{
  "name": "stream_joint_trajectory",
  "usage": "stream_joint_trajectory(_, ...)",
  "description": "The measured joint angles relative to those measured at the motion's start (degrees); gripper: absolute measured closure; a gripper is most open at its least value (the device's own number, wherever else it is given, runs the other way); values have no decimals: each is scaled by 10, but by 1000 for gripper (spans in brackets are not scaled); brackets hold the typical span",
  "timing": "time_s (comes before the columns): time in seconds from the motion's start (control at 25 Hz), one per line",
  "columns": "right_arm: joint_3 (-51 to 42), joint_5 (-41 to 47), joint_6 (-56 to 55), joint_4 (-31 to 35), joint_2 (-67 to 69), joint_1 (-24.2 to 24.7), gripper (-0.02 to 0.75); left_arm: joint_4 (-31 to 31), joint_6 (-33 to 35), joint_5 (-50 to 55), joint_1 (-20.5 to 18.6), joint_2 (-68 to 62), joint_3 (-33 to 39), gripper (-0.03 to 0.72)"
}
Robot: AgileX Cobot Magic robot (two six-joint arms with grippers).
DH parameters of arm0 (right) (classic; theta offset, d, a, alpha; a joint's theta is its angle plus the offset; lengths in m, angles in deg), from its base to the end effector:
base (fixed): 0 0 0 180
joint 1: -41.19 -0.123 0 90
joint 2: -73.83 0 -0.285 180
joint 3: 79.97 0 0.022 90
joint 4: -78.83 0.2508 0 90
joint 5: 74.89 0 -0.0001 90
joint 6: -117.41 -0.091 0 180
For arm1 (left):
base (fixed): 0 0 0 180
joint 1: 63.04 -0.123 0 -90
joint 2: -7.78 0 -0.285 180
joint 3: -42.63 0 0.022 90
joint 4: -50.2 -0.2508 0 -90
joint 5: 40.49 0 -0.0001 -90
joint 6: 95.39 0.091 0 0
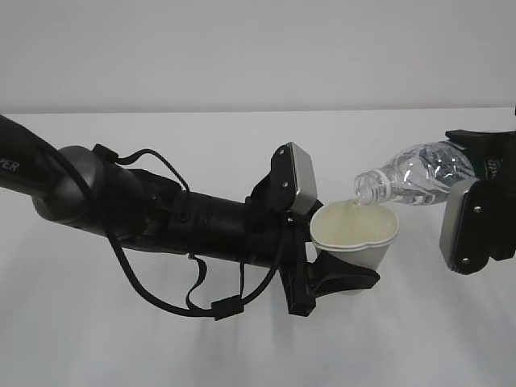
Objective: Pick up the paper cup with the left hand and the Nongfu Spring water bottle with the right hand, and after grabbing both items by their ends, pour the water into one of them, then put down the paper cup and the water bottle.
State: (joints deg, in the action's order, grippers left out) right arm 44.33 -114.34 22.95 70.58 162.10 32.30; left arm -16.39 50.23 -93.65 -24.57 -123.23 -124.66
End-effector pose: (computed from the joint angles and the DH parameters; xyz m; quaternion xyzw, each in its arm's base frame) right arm 0.2401 0.0459 0.1947 -0.6277 0.4830 -0.3769 0.4803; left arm 0.2785 -0.3066 0.1220 0.5639 0.5742 -0.4141 0.4254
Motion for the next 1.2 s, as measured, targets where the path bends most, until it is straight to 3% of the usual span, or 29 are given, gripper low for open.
stream_joint_trajectory(1.2,0,4,1,-2,0,0,342,-1,0,0,14,0,0,253)
